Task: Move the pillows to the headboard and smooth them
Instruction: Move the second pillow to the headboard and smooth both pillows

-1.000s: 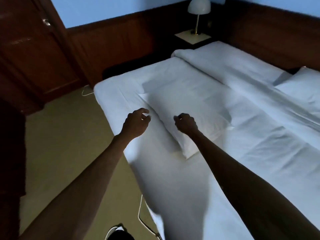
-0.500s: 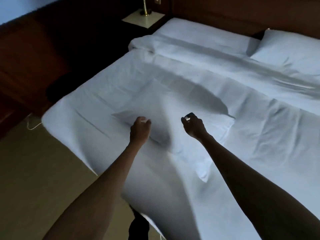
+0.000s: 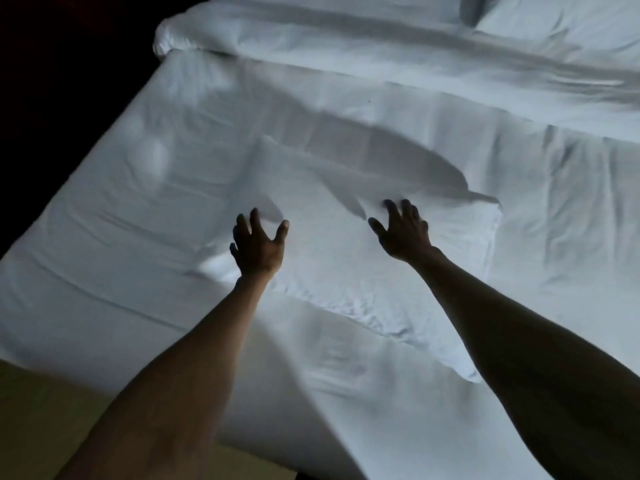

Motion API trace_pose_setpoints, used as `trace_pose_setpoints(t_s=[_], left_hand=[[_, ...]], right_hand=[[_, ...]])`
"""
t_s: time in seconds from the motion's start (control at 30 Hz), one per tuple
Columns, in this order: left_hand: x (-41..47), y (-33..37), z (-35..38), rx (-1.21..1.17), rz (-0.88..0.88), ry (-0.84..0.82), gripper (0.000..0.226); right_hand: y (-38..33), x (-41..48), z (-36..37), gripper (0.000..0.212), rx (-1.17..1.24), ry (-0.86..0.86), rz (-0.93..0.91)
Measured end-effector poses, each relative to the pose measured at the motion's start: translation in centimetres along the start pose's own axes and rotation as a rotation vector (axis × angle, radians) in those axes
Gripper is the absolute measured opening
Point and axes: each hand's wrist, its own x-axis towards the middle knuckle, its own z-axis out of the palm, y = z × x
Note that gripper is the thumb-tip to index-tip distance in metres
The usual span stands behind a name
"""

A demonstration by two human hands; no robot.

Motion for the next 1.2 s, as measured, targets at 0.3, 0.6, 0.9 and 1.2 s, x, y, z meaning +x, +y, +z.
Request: trace_pose_setpoints(t_s=[0.3, 0.6, 0.9, 1.2], left_hand=[[11.8, -0.5, 2.2, 0.127, -0.038, -0.092, 0.106], [15.1, -0.7, 3.3, 0.109, -0.029, -0.105, 0.105], [10.3, -0.3, -0.4, -0.044, -0.010, -0.023, 0.091], [-3.4, -7.8, -6.6, -0.179, -0.306, 0.165, 0.089]], right_hand=[[-0.5, 12.3, 1.1, 0.087, -0.120, -0.043, -0.059], [0.6, 14.5, 2.2, 0.092, -0.202, 0.017, -0.045], [0.2, 12.4, 1.1, 0.061, -0.060, 0.057, -0.137], [-10.6, 10.4, 2.0, 0.049, -0.048, 0.008, -0.508]])
